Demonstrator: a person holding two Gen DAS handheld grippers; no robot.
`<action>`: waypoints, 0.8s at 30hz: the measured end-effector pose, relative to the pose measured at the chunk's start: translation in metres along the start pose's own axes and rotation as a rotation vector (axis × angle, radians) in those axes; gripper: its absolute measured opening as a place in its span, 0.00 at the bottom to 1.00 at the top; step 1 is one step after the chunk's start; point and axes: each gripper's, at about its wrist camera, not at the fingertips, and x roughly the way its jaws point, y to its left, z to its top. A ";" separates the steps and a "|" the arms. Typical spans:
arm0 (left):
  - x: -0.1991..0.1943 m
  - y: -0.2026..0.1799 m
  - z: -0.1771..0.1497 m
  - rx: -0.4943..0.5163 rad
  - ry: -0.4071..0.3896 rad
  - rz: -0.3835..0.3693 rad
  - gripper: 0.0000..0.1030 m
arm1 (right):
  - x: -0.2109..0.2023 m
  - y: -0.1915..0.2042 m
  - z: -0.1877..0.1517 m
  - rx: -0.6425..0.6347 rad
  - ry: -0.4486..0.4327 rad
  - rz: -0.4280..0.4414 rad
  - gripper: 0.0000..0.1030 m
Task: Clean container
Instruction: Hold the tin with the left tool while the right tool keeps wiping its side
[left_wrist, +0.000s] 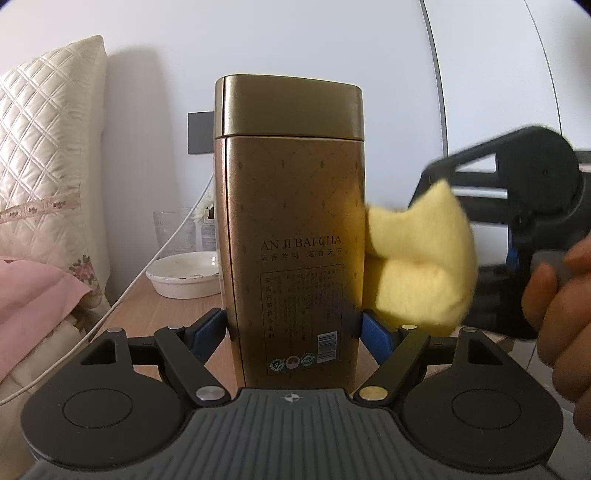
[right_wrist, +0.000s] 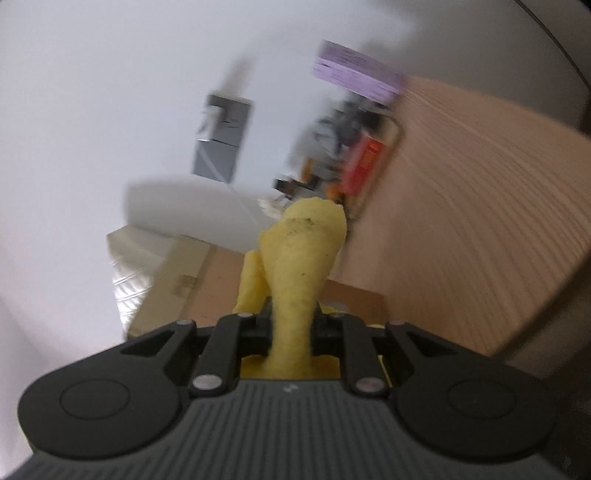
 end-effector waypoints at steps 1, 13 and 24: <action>0.000 0.001 0.000 0.001 0.000 -0.004 0.79 | 0.000 0.003 0.001 0.008 0.004 0.007 0.18; -0.001 0.021 -0.005 0.036 -0.015 -0.119 0.79 | -0.005 0.015 -0.002 -0.058 -0.022 0.043 0.18; 0.003 0.034 -0.004 0.040 -0.003 -0.171 0.80 | -0.004 0.021 0.000 -0.079 -0.023 0.065 0.18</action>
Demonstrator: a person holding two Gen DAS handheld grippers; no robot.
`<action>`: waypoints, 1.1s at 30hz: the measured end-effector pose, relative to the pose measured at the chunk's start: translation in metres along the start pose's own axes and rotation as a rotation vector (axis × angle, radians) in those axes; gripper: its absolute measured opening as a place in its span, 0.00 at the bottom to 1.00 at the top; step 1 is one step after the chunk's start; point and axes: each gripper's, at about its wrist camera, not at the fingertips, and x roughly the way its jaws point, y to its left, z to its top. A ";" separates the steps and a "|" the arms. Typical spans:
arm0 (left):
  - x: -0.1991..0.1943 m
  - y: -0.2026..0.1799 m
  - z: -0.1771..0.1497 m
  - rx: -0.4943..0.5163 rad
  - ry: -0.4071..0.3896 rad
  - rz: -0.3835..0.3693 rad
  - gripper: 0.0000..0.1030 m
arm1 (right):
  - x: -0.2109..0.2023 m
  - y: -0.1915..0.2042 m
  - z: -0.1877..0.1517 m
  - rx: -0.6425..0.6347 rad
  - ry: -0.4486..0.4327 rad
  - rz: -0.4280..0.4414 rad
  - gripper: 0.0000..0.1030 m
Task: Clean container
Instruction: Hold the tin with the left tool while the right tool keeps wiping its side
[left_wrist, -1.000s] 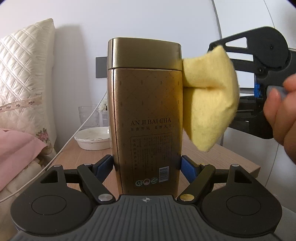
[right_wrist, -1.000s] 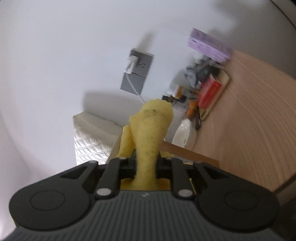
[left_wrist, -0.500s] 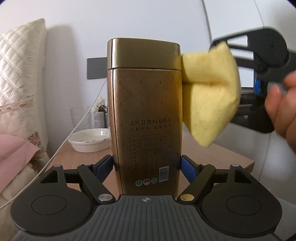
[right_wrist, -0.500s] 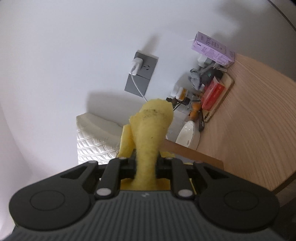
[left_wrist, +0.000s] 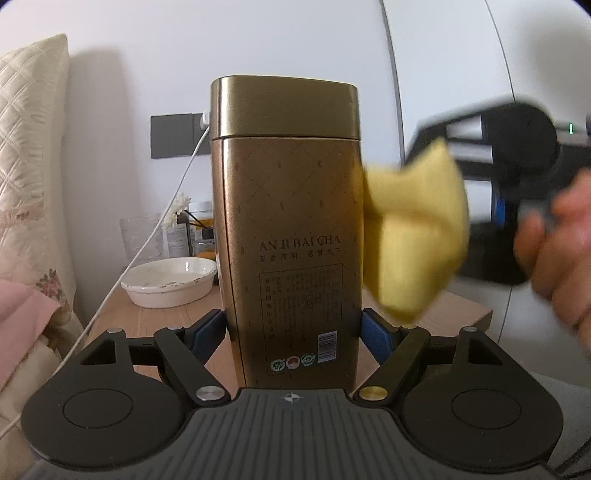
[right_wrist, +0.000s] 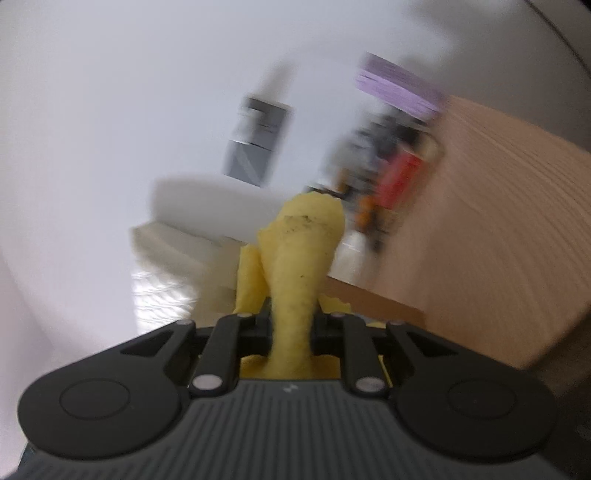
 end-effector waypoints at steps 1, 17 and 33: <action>0.000 0.000 0.001 -0.001 0.004 0.003 0.80 | 0.000 -0.004 0.000 0.017 0.006 -0.006 0.18; 0.004 -0.033 0.020 -0.043 -0.008 0.174 0.91 | 0.008 0.012 0.011 -0.054 0.006 0.028 0.19; 0.002 -0.038 0.021 -0.065 -0.018 0.251 0.77 | 0.005 0.018 0.008 -0.102 -0.015 0.055 0.19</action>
